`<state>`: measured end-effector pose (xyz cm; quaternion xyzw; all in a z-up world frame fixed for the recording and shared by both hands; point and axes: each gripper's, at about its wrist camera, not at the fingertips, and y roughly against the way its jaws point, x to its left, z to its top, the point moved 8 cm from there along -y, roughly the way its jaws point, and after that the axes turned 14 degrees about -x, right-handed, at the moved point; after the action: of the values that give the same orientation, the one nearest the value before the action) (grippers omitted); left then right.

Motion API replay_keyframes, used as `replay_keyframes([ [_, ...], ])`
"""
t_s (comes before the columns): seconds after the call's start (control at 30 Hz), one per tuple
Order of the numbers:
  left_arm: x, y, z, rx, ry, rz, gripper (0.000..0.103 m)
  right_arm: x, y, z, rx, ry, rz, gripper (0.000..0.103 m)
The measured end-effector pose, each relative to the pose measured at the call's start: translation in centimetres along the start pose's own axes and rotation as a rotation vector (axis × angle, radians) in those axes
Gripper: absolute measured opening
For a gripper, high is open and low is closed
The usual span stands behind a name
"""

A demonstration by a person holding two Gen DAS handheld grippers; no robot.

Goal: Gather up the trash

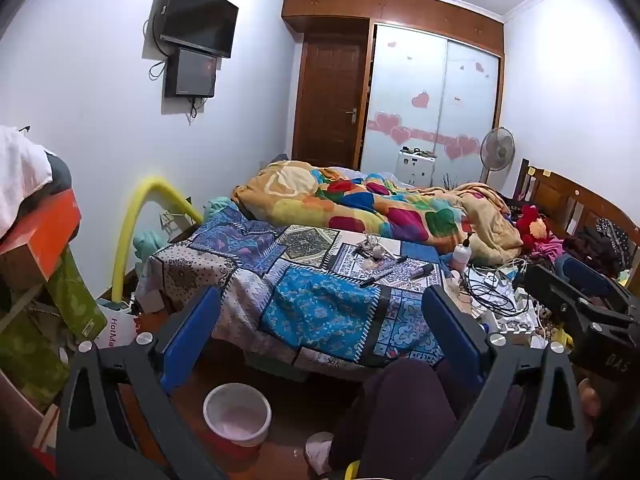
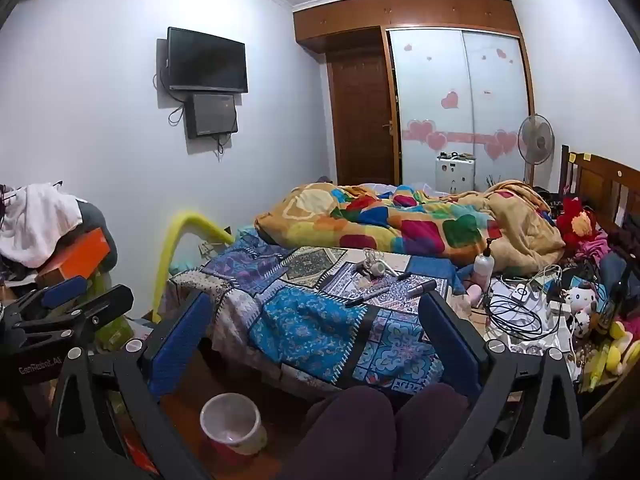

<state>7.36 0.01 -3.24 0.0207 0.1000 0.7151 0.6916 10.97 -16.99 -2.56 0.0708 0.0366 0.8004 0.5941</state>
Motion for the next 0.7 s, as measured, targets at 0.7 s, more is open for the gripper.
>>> replay_keyframes([
  [0.7,-0.17,0.36,0.65,-0.017,-0.05,0.004,0.102,0.16,-0.11,-0.37,0.007,-0.02,0.005,0.103],
])
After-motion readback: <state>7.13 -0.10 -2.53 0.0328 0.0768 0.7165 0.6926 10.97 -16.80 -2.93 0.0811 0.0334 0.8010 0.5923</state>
